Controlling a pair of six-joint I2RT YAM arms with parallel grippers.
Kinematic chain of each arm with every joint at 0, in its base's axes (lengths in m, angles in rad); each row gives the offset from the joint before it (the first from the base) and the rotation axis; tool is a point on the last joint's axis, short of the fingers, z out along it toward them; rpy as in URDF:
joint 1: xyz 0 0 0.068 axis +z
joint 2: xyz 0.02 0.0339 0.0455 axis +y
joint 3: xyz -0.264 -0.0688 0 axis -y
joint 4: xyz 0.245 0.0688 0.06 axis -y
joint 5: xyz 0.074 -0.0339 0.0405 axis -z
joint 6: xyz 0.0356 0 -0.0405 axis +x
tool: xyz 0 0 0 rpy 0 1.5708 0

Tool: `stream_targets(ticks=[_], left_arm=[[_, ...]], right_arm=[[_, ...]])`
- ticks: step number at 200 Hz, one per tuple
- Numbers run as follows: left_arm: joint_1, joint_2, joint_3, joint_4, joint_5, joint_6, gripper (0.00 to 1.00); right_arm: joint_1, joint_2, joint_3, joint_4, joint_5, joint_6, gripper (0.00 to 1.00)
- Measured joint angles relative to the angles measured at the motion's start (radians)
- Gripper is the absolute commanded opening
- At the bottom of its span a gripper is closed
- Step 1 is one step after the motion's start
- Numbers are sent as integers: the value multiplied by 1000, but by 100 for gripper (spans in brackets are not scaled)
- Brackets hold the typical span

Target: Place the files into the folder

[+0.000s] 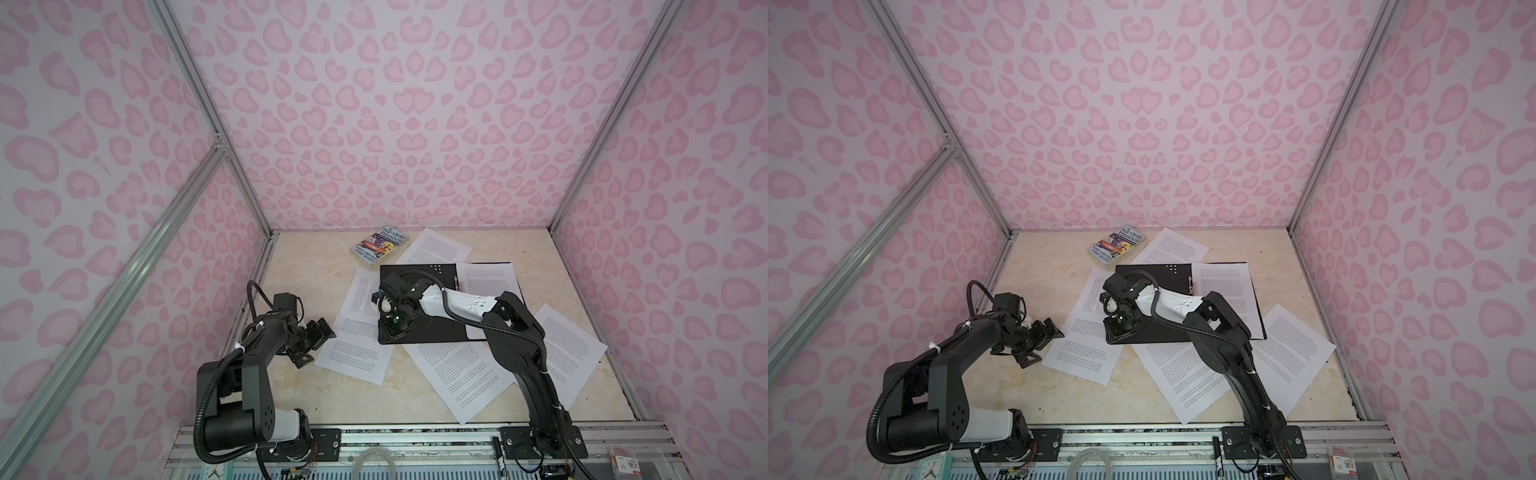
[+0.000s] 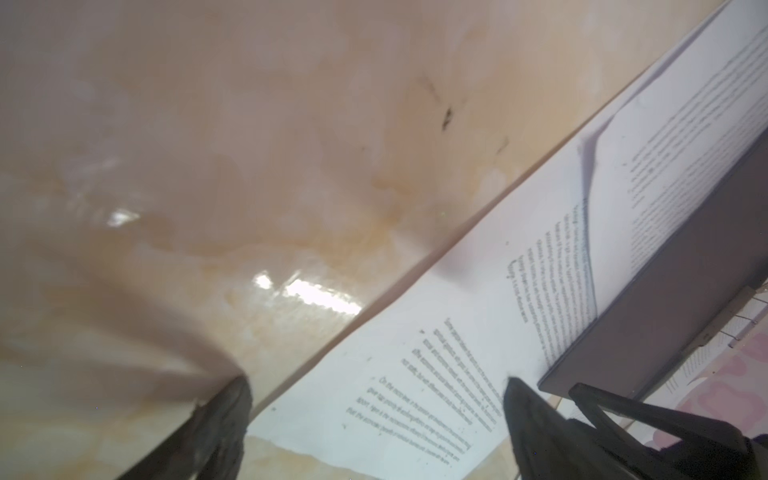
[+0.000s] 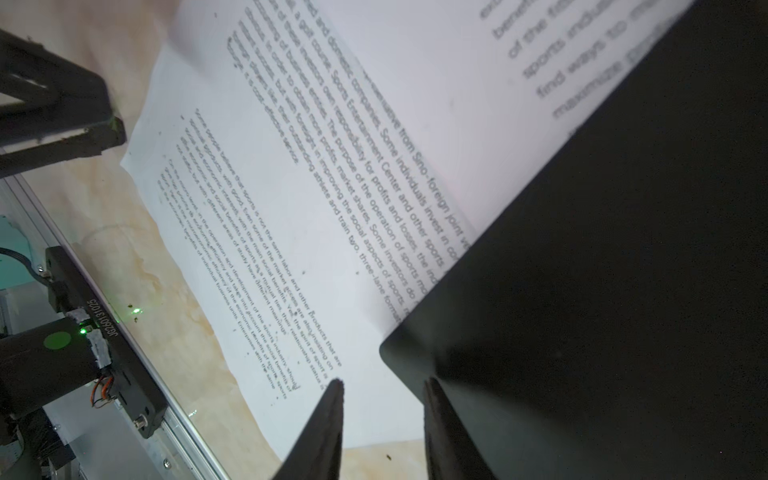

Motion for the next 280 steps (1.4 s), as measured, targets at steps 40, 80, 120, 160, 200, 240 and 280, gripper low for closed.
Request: stream_targets(ticks=[40, 80, 120, 160, 200, 240, 280], left_arm=[[2, -27, -40, 33, -3, -20, 97], [10, -36, -53, 47, -11, -56, 97], [17, -58, -98, 103, 27, -92, 97], [15, -130, -199, 271, 171, -129, 97], [12, -177, -210, 233, 228, -153, 97], [11, -204, -211, 180, 294, -192, 97], [11, -241, -251, 216, 358, -260, 96]], right_arm=[[2, 3, -19, -4, -9, 0, 29], [2, 5, -32, 0, -28, 0, 28], [-2, 11, -32, 0, -50, 0, 27], [-5, 16, -32, 4, -68, 0, 26], [-5, 26, -31, 8, -93, 1, 26], [-5, 26, -30, 8, -97, 2, 26], [-5, 26, -31, 8, -100, 2, 25]])
